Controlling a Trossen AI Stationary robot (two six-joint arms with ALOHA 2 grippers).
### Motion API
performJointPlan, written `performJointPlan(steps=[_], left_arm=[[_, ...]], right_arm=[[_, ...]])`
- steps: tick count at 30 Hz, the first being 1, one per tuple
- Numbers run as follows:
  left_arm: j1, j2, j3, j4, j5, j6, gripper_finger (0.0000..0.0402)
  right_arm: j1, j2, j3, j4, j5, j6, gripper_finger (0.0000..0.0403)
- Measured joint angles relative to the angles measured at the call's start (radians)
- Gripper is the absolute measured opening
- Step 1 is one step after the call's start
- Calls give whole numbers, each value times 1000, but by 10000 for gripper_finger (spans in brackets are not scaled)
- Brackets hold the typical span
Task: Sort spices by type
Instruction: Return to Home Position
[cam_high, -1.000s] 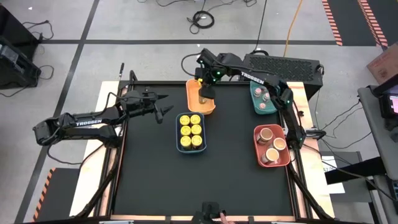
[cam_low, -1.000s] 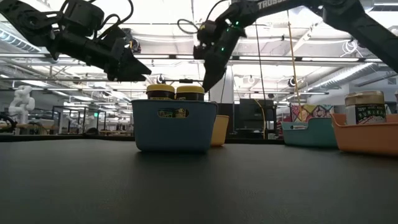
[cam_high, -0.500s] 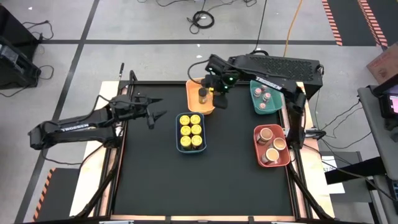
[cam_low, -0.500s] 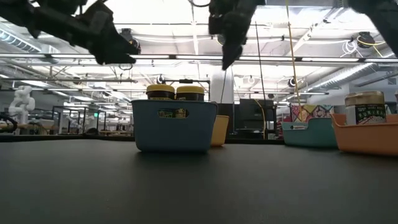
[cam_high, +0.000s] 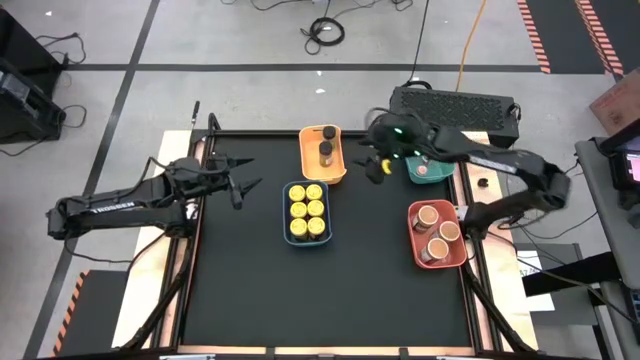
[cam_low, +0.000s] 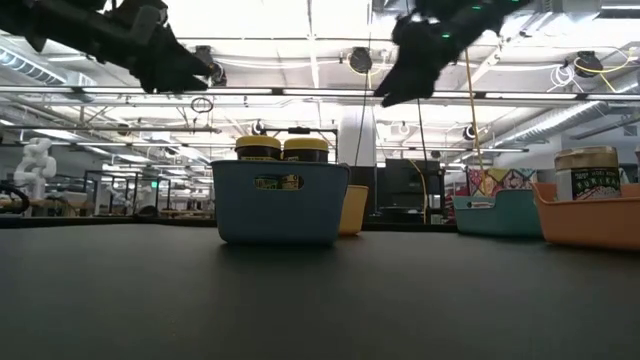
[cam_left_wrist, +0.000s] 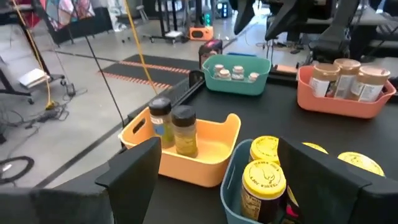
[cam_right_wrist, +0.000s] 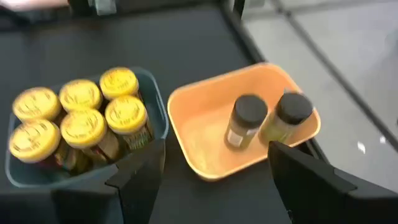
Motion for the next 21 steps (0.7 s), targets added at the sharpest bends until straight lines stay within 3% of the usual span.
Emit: performJointPlan(steps=[10,17,21], left_arm=[[-23,-127,-98,131,59,43,325],[-23,-188,-108,119,125,21,325],[-23,-199,-163,181,148,-2,325]], right_arm=[[0,-411,-469,413,0,92,279],[0,-601,-642,475,-70,138,271],[1,-657,-692,474,-132,167,229]])
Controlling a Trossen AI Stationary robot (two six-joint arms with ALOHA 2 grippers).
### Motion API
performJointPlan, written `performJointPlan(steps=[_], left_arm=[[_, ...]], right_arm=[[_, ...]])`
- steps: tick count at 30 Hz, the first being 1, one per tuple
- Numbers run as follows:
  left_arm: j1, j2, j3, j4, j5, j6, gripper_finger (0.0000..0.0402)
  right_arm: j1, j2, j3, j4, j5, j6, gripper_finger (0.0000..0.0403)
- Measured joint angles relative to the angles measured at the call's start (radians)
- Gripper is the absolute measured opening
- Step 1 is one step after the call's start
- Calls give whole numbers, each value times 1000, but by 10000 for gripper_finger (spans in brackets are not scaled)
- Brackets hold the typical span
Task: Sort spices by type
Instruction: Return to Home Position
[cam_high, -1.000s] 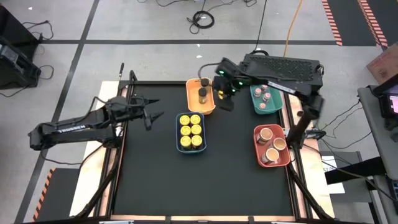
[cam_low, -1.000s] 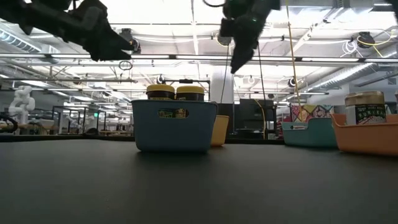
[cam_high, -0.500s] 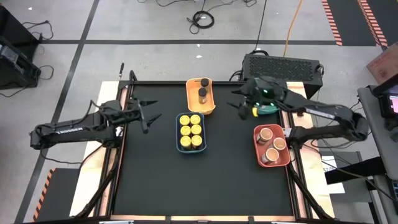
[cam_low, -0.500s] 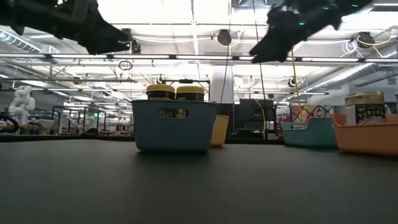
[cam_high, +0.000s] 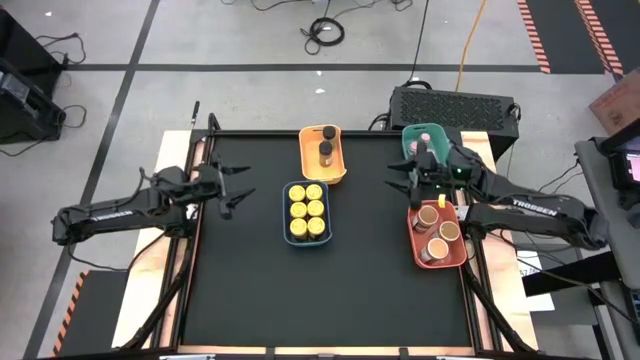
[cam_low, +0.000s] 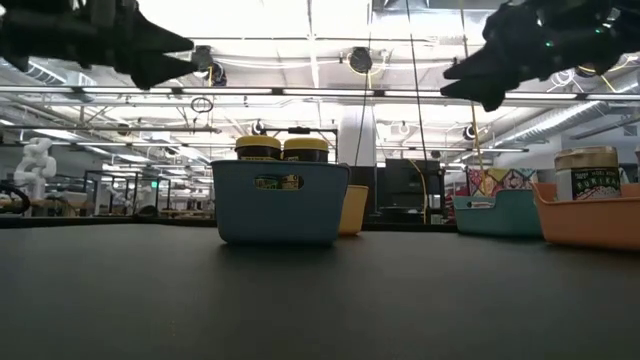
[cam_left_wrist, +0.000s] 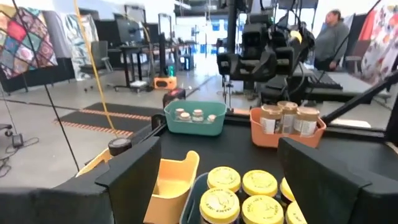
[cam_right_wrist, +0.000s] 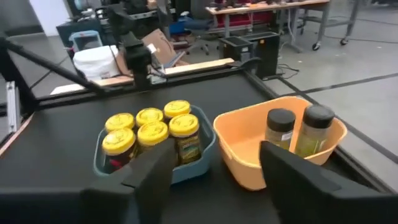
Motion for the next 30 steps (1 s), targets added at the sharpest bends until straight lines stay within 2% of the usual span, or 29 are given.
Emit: performJointPlan(steps=[5,8,10,14,22,30], left_arm=[[6,-1,-85,179,-6,-5,325],[9,-1,-87,205,-7,-5,325],[9,-2,-87,200,-6,-4,325],[9,-1,-87,173,-4,-4,325],[9,-1,-109,176,49,-85,325],[9,-1,-201,231,49,-168,325]], right_arm=[[15,-41,-55,-2,1,-19,122],[28,-73,-93,0,2,-32,38],[31,-101,-125,0,7,-38,12],[33,-171,-207,77,41,19,6],[30,-323,-299,64,41,26,1],[12,-373,-320,17,66,36,1]])
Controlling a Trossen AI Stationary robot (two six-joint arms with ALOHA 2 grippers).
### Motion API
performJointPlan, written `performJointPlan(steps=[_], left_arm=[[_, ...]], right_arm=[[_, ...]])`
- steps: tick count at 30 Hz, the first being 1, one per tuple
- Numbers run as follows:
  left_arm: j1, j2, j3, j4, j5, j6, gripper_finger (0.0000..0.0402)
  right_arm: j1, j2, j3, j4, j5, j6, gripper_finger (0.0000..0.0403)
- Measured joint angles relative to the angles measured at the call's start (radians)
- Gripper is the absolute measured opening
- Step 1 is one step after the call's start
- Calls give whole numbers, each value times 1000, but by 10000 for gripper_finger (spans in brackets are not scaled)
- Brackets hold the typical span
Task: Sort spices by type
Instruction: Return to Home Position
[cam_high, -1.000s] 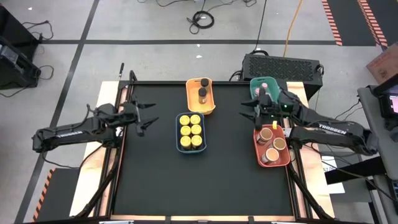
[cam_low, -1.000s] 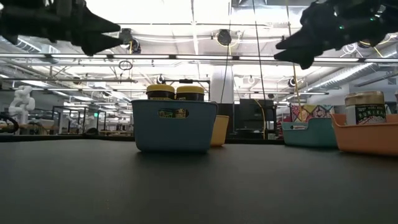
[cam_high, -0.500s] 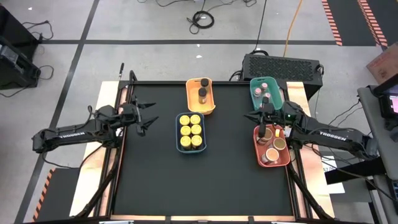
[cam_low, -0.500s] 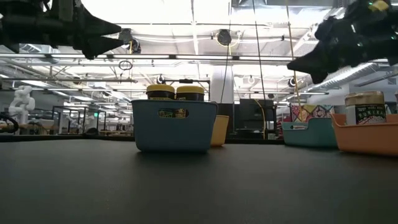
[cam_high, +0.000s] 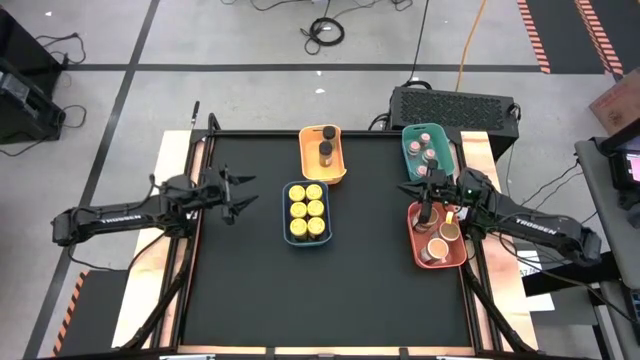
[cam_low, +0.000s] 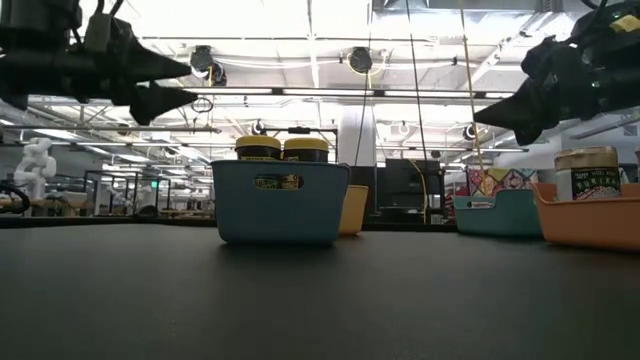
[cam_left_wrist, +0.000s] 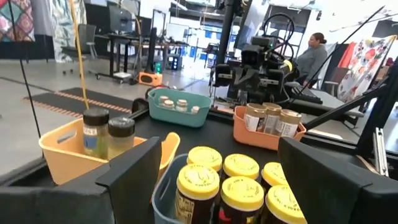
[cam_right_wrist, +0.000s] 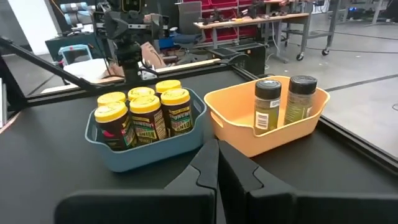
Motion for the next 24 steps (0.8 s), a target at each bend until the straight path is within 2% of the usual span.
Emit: performJointPlan(steps=[10,13,19,24], left_arm=[[0,-24,-37,-23,-20,-20,325],[0,-74,-27,-93,-20,-20,325],[0,-215,-27,-231,-38,3,325],[0,-326,-27,-277,-65,33,325]], right_arm=[[-46,-6,0,-50,-9,-14,0],[-59,-37,0,-71,-14,-18,0],[-78,-155,0,-219,-14,-10,0],[-79,-247,0,-225,-13,-2,0]])
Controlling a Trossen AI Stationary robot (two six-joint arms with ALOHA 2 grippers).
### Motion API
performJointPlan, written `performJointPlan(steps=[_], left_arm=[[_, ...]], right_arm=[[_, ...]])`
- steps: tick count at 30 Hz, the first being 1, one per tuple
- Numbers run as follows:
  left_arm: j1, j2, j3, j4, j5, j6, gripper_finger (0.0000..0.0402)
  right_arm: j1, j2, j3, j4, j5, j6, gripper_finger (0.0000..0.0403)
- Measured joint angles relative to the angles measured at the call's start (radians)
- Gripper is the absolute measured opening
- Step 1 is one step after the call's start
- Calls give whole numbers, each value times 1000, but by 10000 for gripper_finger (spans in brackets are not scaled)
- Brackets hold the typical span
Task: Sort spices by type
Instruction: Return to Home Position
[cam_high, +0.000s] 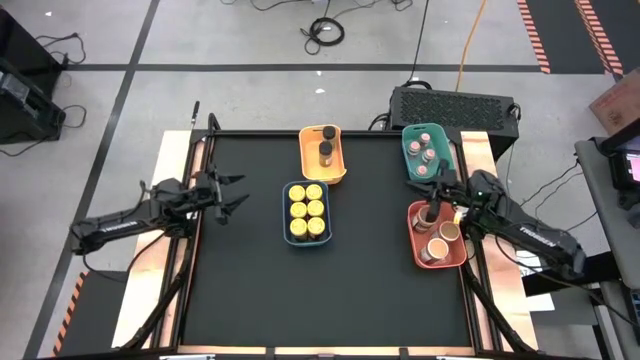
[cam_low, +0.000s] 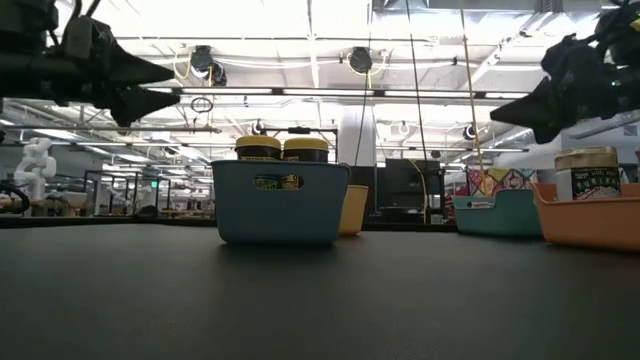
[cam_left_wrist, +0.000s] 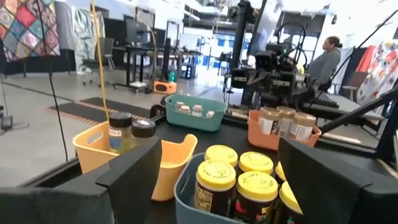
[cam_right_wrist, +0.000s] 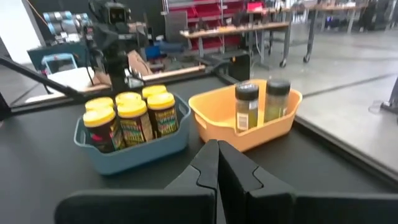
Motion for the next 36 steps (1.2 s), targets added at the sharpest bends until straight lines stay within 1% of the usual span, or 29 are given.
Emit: performJointPlan(steps=[3,8,11,18,21,23,28,32,36], left_arm=[[0,-39,0,-24,-3,0,325],[0,-39,0,-18,-8,-12,325],[0,-39,0,-18,-19,-18,325],[0,-38,-26,-18,-55,-8,325],[0,-38,-31,-29,-137,-15,325],[0,-37,-31,-37,-173,-35,325],[0,-27,-32,-39,-176,-49,325],[0,-26,-32,-39,-176,-49,325],[0,-26,-32,-38,-176,-47,325]], right_arm=[[0,-31,-9,18,0,-8,0],[0,-47,-90,159,0,6,0],[0,-46,-115,217,1,9,0],[0,-35,-115,216,8,-18,0],[0,-25,-115,216,8,-19,0],[0,-18,-115,214,9,-20,0],[0,-1,-115,214,10,-20,0],[1,11,-115,214,7,50,0],[1,16,-115,214,7,60,0]])
